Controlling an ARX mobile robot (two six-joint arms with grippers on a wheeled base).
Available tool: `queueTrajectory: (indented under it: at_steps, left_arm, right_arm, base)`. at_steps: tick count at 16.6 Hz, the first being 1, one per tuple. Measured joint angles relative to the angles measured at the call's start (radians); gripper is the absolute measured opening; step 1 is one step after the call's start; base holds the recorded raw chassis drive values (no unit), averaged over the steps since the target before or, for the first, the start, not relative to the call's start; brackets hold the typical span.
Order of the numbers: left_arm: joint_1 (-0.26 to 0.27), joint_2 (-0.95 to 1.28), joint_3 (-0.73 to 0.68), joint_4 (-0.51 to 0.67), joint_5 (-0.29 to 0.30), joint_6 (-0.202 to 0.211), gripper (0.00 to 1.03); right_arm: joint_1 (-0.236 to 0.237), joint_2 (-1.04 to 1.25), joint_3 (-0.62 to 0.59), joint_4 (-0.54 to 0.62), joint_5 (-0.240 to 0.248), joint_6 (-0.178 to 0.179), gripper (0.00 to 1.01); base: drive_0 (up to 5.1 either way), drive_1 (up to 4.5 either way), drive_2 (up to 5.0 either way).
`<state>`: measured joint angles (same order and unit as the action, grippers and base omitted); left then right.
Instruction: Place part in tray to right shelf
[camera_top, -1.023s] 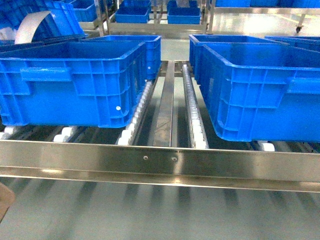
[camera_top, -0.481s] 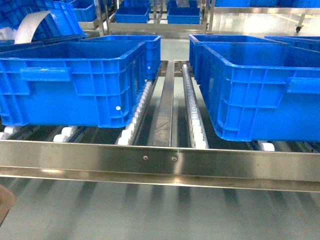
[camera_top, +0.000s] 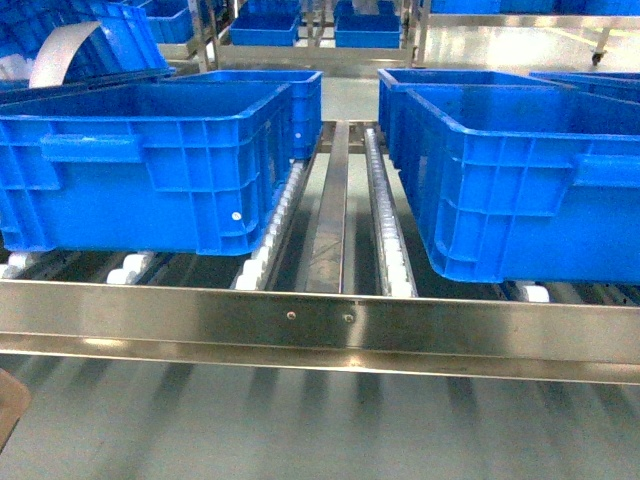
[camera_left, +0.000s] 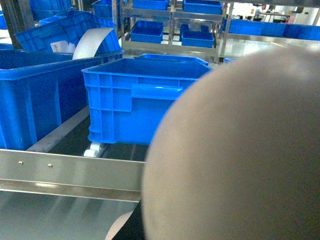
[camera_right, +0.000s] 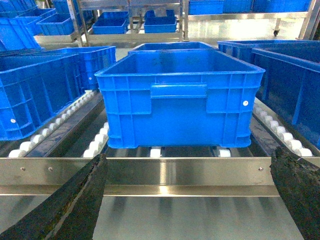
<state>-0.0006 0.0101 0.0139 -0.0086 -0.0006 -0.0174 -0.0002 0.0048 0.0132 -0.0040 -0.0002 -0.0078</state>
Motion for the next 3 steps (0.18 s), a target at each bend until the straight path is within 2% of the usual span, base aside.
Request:
queueTrajectory:
  at_steps: [3]
  left_arm:
    - [0.000,0.000,0.000,0.000,0.000,0.000,0.13]
  right_arm:
    - [0.000,0.000,0.000,0.000,0.000,0.000,0.98]
  base:
    - [0.0,0.00,0.0]
